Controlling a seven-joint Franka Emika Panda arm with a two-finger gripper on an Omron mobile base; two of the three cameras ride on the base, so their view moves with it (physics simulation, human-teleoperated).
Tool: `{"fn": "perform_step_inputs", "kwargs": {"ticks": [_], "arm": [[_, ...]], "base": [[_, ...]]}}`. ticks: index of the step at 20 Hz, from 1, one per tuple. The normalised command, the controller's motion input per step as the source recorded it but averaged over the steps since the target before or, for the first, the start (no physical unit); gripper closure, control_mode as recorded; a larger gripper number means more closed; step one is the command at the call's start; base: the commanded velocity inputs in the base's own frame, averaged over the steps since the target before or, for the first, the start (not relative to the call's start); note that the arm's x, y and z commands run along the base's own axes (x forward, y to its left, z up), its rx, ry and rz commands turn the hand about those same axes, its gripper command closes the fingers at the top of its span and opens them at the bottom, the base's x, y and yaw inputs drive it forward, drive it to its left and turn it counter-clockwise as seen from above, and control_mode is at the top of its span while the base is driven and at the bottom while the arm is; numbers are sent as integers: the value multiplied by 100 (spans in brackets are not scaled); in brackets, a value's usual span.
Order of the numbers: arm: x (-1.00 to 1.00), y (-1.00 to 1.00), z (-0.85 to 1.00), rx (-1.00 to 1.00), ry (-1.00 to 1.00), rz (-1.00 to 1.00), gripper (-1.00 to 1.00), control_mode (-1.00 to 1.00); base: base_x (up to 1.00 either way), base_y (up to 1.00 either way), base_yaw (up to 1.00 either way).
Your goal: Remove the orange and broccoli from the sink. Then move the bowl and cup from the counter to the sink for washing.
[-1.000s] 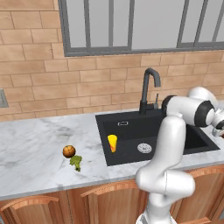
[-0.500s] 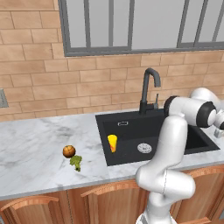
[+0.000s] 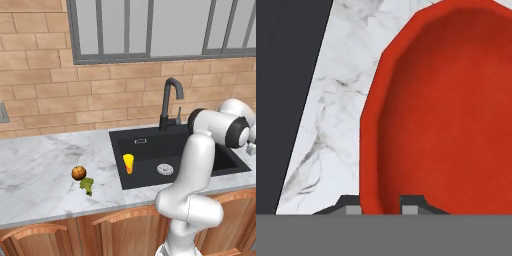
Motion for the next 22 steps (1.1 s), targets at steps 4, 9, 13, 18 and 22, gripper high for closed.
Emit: {"fn": "perform_step_inputs", "kwargs": {"ticks": [4,9,13,18,22], "arm": [[-23,28,33,0,6,15,100,-100],[-27,30,34,0,0,15,100,-100],[-33,31,34,0,0,16,100,-100],[-33,29,36,0,0,18,100,-100],[-31,32,34,0,0,19,100,-100]], "base": [[0,0,0],[0,0,0],[0,0,0],[0,0,0],[0,0,0]]}}
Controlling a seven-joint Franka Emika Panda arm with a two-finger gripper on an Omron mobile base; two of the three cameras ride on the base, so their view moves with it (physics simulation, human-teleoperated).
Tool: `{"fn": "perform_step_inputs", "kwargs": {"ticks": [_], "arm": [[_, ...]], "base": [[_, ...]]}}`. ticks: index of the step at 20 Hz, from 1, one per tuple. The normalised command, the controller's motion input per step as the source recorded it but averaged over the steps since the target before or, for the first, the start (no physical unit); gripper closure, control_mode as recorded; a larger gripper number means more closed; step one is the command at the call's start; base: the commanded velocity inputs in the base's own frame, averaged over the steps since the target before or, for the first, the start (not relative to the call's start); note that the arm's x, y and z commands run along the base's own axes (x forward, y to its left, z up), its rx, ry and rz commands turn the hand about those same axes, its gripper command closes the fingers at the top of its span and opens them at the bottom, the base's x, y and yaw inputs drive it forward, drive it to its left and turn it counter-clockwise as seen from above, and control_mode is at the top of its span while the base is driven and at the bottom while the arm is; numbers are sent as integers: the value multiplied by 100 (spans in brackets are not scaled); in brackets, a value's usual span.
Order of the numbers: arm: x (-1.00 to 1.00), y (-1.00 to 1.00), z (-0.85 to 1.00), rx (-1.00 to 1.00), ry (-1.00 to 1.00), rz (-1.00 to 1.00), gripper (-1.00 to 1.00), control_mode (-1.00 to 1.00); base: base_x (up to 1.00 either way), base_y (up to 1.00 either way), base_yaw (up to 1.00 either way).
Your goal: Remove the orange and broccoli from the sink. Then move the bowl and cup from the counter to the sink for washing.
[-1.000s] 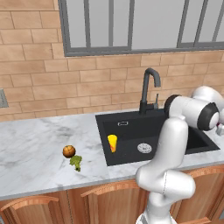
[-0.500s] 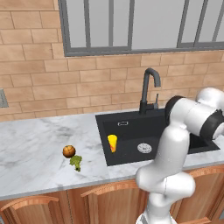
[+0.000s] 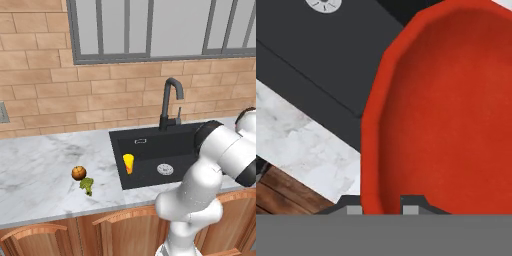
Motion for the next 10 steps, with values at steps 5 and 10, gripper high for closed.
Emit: {"fn": "perform_step_inputs", "kwargs": {"ticks": [5,10], "arm": [[-27,38,25,0,2,19,100,-100],[-20,47,15,0,3,24,100,-100]], "base": [[0,0,0],[0,0,0]]}}
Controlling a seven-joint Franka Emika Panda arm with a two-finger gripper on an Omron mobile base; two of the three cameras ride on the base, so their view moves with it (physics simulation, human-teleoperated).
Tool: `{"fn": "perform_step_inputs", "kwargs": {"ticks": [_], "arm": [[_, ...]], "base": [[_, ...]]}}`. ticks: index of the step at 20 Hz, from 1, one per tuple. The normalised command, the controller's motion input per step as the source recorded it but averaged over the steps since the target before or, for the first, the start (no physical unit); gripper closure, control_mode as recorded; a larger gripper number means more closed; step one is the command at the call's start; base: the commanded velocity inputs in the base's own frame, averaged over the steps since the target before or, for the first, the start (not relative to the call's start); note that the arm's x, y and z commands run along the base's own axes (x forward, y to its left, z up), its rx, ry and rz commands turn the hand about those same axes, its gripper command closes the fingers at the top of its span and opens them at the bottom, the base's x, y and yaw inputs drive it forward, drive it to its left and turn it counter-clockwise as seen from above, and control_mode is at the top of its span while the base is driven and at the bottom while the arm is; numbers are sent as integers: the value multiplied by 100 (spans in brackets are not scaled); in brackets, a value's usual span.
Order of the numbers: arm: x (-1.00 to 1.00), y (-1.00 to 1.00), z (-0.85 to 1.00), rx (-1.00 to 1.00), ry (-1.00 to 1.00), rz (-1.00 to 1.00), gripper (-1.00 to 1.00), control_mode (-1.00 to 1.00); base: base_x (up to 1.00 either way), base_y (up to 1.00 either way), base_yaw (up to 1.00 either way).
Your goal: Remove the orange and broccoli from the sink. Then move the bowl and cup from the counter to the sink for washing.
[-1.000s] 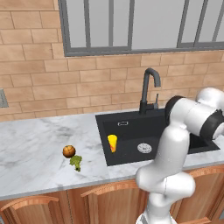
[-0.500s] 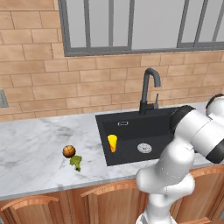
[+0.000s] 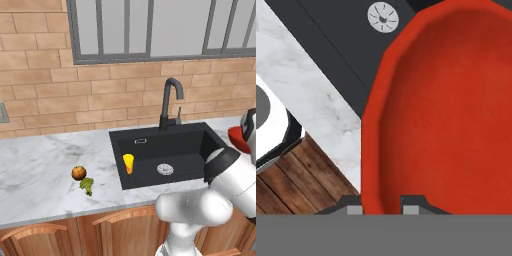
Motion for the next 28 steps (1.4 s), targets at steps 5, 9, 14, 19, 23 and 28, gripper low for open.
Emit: {"fn": "perform_step_inputs", "kwargs": {"ticks": [5,9,14,19,23,28], "arm": [[-7,48,10,0,1,23,100,-100],[0,42,12,0,0,18,100,-100],[0,39,5,0,1,7,100,-100],[3,43,7,0,3,0,100,-100],[10,45,13,0,1,0,100,-100],[22,39,13,0,1,-1,100,-100]], "base": [[0,0,0],[0,0,0],[0,0,0],[0,0,0],[0,0,0],[0,0,0]]}}
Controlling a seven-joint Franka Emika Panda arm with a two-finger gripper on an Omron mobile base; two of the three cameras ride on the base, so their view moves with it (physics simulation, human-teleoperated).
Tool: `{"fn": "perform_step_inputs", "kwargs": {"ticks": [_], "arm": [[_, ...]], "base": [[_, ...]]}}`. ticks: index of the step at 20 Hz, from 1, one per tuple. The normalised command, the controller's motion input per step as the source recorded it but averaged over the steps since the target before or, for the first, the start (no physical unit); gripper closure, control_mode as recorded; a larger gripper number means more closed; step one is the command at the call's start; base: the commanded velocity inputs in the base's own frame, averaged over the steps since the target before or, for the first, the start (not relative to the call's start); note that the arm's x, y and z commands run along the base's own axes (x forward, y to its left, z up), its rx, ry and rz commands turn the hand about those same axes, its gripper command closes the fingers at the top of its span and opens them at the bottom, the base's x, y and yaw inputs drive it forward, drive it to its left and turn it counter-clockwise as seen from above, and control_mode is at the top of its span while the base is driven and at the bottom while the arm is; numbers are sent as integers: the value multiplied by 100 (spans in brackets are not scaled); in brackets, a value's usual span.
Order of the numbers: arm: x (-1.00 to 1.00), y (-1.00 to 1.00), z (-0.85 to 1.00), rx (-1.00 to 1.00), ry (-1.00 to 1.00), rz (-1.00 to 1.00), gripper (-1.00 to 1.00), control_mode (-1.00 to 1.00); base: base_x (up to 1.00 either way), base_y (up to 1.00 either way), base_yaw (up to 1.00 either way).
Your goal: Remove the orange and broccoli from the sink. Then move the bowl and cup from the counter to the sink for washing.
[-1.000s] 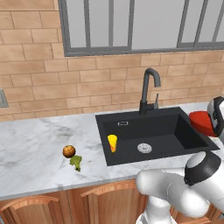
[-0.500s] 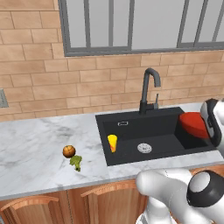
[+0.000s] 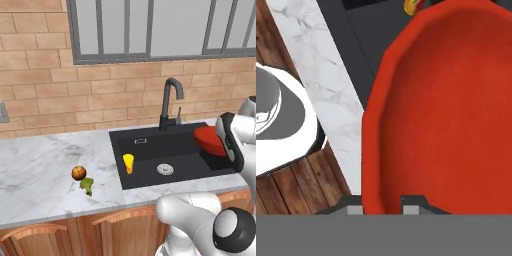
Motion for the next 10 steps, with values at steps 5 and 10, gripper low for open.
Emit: {"fn": "perform_step_inputs", "kwargs": {"ticks": [5,10], "arm": [[16,33,9,0,7,-7,100,-100],[5,31,4,0,19,-10,100,-100]], "base": [[0,0,0],[0,0,0]]}}
